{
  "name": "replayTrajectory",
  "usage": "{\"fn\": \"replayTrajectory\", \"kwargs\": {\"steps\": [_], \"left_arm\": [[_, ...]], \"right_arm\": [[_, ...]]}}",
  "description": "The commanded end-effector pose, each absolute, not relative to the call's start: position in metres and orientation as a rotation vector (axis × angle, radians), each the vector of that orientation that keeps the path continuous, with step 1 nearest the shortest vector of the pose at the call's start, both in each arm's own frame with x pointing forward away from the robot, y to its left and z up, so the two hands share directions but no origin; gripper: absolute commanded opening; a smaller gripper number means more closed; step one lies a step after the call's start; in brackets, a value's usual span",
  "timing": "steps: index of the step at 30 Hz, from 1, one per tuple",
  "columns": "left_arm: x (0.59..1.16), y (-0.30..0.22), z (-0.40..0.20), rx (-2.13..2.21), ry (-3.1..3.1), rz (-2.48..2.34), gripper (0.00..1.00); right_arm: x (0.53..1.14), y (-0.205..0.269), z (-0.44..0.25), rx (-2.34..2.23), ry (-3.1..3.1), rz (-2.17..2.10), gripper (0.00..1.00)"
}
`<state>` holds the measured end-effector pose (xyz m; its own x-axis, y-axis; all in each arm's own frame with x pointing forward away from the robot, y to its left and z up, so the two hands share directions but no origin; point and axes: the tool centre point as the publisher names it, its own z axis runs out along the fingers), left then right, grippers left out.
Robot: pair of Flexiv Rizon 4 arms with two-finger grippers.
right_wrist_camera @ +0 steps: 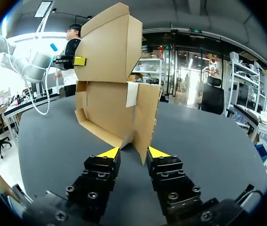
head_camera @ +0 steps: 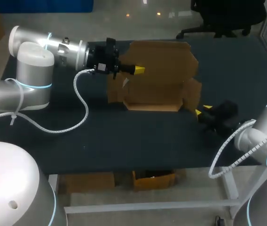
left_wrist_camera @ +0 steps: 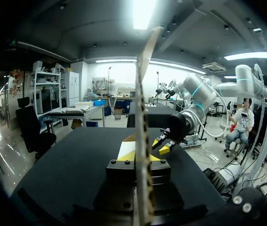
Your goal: Assemble the packaging by folding the flat box into shape, placing the metal phone stand inside, and closing the box properly
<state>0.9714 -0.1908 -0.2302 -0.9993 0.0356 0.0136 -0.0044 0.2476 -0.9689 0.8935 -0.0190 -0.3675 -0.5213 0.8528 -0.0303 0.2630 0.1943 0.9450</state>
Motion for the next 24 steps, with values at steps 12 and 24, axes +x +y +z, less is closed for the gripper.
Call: {"fn": "replayTrajectory", "kwargs": {"steps": [12, 24], "left_arm": [[0.971, -0.192, -0.233, -0.031, -2.455, 1.908, 0.0], [0.971, -0.192, -0.233, -0.031, -2.455, 1.908, 0.0]], "right_arm": [[0.883, -0.038, -0.354, 0.938, 1.994, 1.404, 0.35], [0.874, -0.059, -0.347, 0.923, 1.99, 1.417, 0.34]]}}
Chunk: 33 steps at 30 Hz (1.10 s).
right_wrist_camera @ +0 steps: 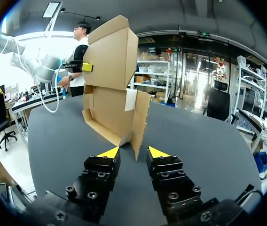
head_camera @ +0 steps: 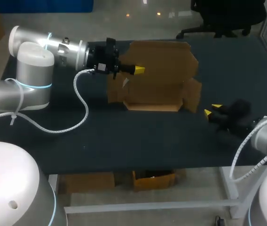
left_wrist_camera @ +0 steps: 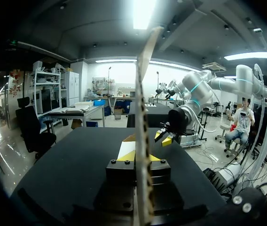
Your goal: Assemble the packaging by folding the flat box into shape, placing the metal phone stand inside, and closing the box properly
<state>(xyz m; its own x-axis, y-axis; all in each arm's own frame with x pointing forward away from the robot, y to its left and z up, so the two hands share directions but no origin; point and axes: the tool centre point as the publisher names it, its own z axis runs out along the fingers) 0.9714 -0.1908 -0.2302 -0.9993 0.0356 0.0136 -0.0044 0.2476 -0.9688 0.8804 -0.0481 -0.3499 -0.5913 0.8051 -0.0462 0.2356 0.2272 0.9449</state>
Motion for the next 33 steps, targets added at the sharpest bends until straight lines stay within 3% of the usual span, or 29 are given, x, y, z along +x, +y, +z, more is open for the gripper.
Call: {"fn": "replayTrajectory", "kwargs": {"steps": [1, 33], "left_arm": [[0.971, -0.192, -0.233, -0.031, -2.455, 1.908, 0.0], [0.965, -0.189, -0.231, -0.029, -2.46, 1.904, 0.0]], "right_arm": [[0.875, -0.06, -0.347, 0.923, 1.989, 1.418, 0.34], [0.872, -0.071, -0.345, 0.862, 2.02, 1.48, 0.35]]}}
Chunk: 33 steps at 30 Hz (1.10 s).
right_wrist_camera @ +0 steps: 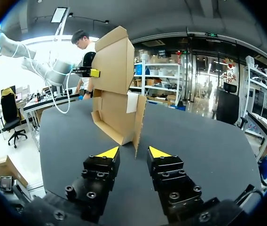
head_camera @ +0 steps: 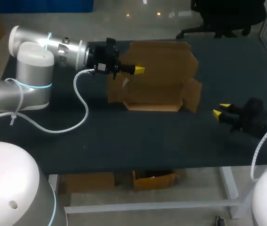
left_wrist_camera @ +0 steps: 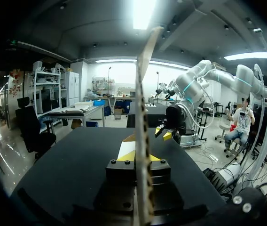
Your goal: Assemble the packaging by folding the flat box into shape, placing the metal phone stand inside, and closing the box properly
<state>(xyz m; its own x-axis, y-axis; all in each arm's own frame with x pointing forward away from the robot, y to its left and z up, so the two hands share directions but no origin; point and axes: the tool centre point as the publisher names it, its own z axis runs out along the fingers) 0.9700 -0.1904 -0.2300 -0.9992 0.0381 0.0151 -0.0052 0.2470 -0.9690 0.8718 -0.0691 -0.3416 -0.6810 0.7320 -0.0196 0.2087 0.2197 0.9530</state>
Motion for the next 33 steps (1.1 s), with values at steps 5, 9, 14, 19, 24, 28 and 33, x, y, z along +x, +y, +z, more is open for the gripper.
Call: {"fn": "replayTrajectory", "kwargs": {"steps": [5, 9, 14, 19, 24, 28, 33], "left_arm": [[0.96, -0.188, -0.229, -0.029, -2.469, 1.9, 0.0], [0.957, -0.187, -0.23, -0.028, -2.464, 1.905, 0.0], [0.953, -0.187, -0.231, -0.034, -2.459, 1.909, 0.0], [0.951, -0.187, -0.233, -0.039, -2.457, 1.91, 0.0], [0.95, -0.186, -0.232, -0.039, -2.458, 1.914, 0.0], [0.949, -0.186, -0.231, -0.042, -2.461, 1.917, 0.0], [0.948, -0.186, -0.23, -0.044, -2.462, 1.914, 0.0]], "right_arm": [[0.873, -0.07, -0.347, 0.865, 2.023, 1.482, 0.35], [0.874, -0.069, -0.348, 0.865, 2.026, 1.485, 0.34], [0.875, -0.068, -0.347, 0.862, 2.028, 1.485, 0.34], [0.875, -0.067, -0.346, 0.861, 2.029, 1.486, 0.33], [0.875, -0.066, -0.346, 0.859, 2.029, 1.485, 0.33], [0.875, -0.066, -0.346, 0.86, 2.028, 1.485, 0.33], [0.876, -0.066, -0.346, 0.864, 2.027, 1.484, 0.34]]}}
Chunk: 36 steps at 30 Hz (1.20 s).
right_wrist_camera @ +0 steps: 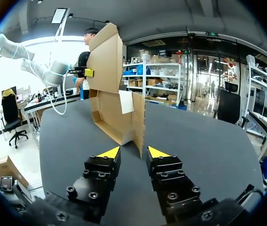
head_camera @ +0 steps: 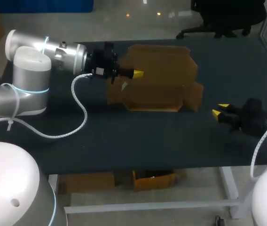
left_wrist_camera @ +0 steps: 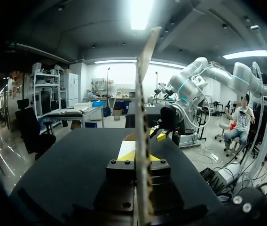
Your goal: Assemble the packaging by folding the flat box into shape, placing the metal phone stand inside, and closing the box properly
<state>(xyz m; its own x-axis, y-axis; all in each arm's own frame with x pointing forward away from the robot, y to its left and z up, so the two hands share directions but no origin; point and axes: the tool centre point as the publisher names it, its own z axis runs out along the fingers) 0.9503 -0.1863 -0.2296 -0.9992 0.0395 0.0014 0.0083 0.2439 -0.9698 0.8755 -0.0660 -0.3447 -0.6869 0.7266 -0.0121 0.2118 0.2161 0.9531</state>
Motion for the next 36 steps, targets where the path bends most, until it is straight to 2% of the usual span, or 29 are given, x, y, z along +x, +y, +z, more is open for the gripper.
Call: {"fn": "replayTrajectory", "kwargs": {"steps": [1, 36], "left_arm": [[0.948, -0.186, -0.23, -0.043, -2.462, 1.914, 0.0], [0.949, -0.186, -0.234, -0.038, -2.474, 1.892, 0.0]], "right_arm": [[0.876, -0.066, -0.346, 0.864, 2.027, 1.484, 0.34], [0.899, -0.055, -0.358, 0.881, 2.03, 1.5, 0.38]]}}
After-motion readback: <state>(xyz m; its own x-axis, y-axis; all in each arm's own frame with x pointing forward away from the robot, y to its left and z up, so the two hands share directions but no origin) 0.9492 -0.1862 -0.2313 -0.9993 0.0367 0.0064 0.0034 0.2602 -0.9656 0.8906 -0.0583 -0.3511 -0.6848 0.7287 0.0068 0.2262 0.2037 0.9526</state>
